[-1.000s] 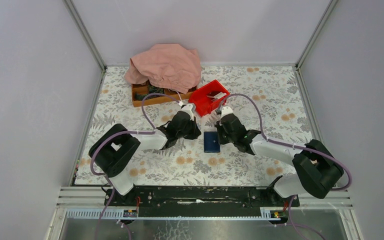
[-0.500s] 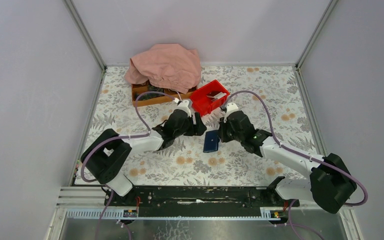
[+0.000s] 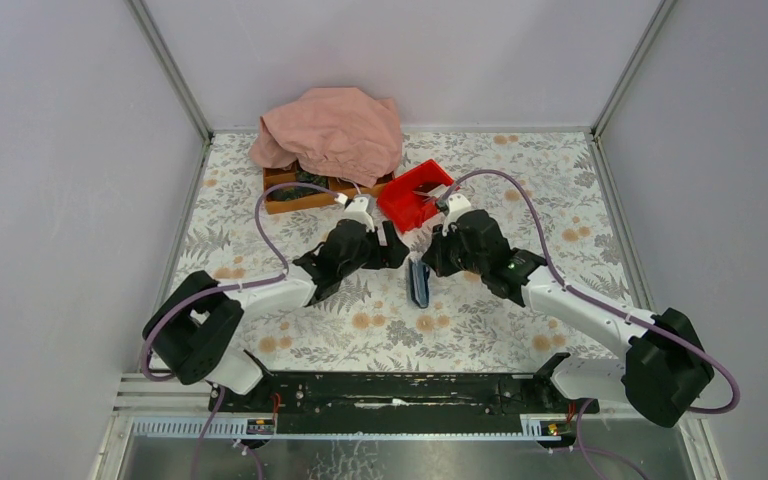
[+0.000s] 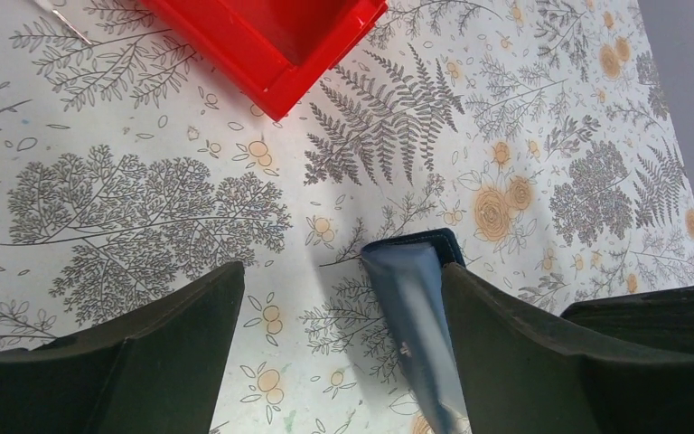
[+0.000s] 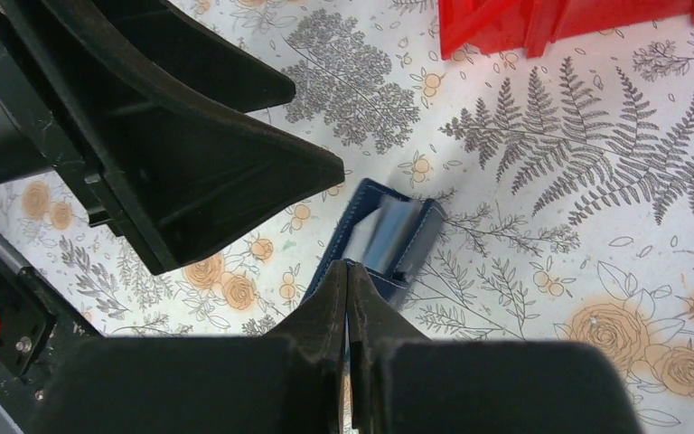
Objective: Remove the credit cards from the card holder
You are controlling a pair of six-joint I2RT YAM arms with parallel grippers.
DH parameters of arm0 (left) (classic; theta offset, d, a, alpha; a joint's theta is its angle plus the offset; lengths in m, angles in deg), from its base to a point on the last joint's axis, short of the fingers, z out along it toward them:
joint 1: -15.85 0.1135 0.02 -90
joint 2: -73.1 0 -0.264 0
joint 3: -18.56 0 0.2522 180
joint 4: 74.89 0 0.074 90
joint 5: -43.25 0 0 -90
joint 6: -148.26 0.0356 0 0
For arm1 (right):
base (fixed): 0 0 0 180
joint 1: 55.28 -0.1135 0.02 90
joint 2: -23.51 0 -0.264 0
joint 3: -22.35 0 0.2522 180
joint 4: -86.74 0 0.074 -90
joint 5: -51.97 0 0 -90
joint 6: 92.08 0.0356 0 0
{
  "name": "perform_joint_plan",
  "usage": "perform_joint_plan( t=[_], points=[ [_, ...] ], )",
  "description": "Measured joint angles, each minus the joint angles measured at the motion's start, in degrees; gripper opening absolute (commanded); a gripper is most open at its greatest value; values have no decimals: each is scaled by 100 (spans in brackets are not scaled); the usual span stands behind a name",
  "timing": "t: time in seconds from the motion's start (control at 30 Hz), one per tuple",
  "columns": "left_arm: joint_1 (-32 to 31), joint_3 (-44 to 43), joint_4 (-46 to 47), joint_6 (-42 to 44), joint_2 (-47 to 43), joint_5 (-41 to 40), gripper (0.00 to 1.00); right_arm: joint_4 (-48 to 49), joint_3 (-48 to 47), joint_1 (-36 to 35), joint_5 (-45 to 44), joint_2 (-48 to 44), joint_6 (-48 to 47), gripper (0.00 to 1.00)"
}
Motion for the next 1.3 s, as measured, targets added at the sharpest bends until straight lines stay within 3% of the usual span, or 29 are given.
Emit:
perform_joint_plan(
  t=[0.13,0.3,0.57,0.83,1.13,1.3],
  points=[
    [0,52,-4,0,-116,-103,86,2,-48,0,83,-4,7,0],
    [2,61,-7,-9,-133,-142,70,2,-44,0,81,-4,24,0],
    [0,59,-7,-4,-22,-136,54,-105,76,20,-514,-4,195,0],
    [0,57,-13,0,188,-96,53,-494,74,584,-1082,122,503,0],
    [0,26,-20,0,319,-24,53,-925,66,772,-1458,1019,802,0],
    [0,7,-31,2,380,61,61,-949,66,800,-1558,1261,918,0]
  ],
)
